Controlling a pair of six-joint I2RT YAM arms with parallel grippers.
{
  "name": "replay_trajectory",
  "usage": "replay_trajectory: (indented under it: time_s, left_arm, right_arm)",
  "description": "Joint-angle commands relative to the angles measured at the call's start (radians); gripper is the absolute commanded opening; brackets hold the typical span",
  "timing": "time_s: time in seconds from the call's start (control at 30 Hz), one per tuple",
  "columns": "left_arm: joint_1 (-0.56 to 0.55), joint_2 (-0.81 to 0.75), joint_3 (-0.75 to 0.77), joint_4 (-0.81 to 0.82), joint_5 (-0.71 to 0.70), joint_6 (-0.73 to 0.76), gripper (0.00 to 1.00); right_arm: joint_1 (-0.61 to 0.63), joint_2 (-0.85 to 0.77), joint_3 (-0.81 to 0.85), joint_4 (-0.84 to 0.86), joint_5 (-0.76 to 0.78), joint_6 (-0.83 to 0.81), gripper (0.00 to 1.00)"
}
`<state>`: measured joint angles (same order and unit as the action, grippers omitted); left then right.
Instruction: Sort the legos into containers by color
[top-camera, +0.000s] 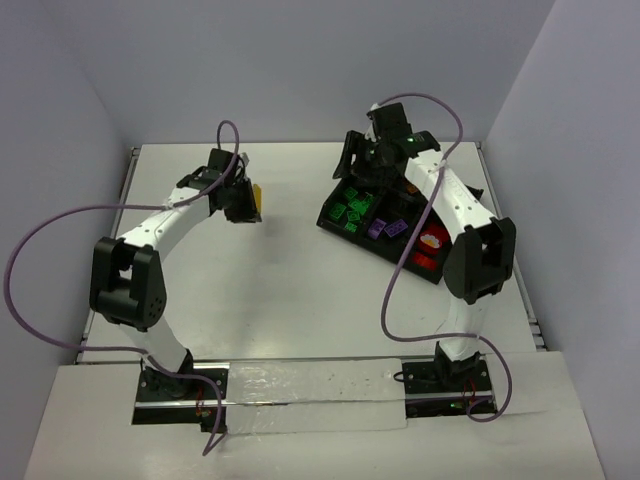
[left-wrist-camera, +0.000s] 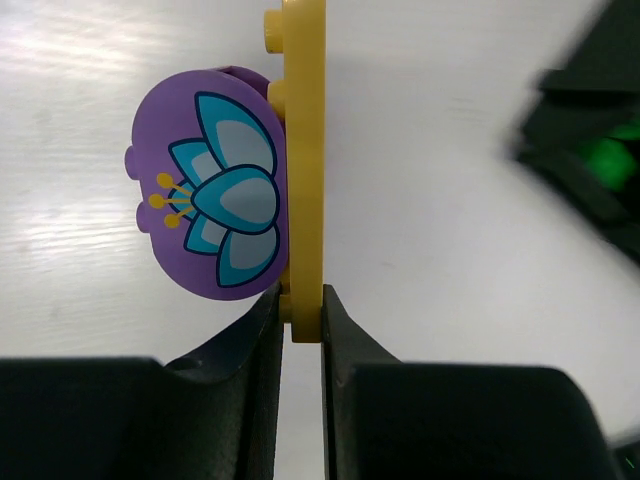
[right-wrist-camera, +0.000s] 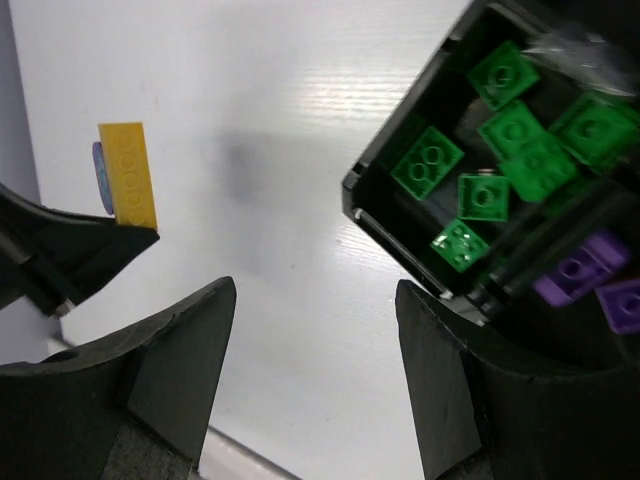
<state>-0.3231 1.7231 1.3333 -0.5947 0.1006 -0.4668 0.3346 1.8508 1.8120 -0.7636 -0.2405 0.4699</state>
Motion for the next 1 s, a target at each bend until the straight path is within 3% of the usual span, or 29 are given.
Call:
replay_trajectory:
  time_s: [0.0, 0.2, 0.43, 0.6, 0.7, 0.77, 0.87, 0.93, 0.97]
  left_arm:
    - [-0.032, -0.08, 0.06, 0.039, 0.268, -0.003, 0.0]
    - [-0.031, -0.134, 0.06, 0.113, 0.58, -0.048, 0.0]
    - [0.02, -0.191, 0.029, 0.399, 0.878, -0.276, 0.0]
    - [0.078, -0.242, -0.078, 0.718, 1.004, -0.514, 0.0]
    - [0.094, -0.262, -0.1, 0.773, 1.002, -0.563, 0.0]
    - [0.096, -0.263, -0.083, 0.737, 0.977, -0.525, 0.0]
    - [0.091, -0.256, 0.002, 0.426, 0.833, -0.37, 0.0]
    - [0.062, -0.221, 0.148, 0.075, 0.52, -0.151, 0.0]
    - [0.061, -0.208, 0.182, 0.064, 0.509, -0.097, 0.0]
  right_arm:
    - [0.011, 0.04, 0.048, -0.03, -0.184, 0.002, 0.73]
    - [0.003, 0.016, 0.036, 0.033, -0.302, 0.073, 0.73]
    - [-0.016, -0.058, 0.017, 0.113, -0.344, 0.094, 0.73]
    - [-0.031, -0.127, -0.058, 0.23, -0.407, 0.097, 0.73]
    - [-0.032, -0.151, -0.063, 0.225, -0.402, 0.093, 0.73]
    - [-0.032, -0.156, -0.059, 0.214, -0.395, 0.092, 0.73]
    - [-0.032, -0.153, -0.028, 0.159, -0.342, 0.077, 0.73]
    - [-0.032, -0.144, 0.004, 0.083, -0.269, 0.058, 0.73]
    - [-0.032, -0.141, 0.006, 0.068, -0.266, 0.054, 0.73]
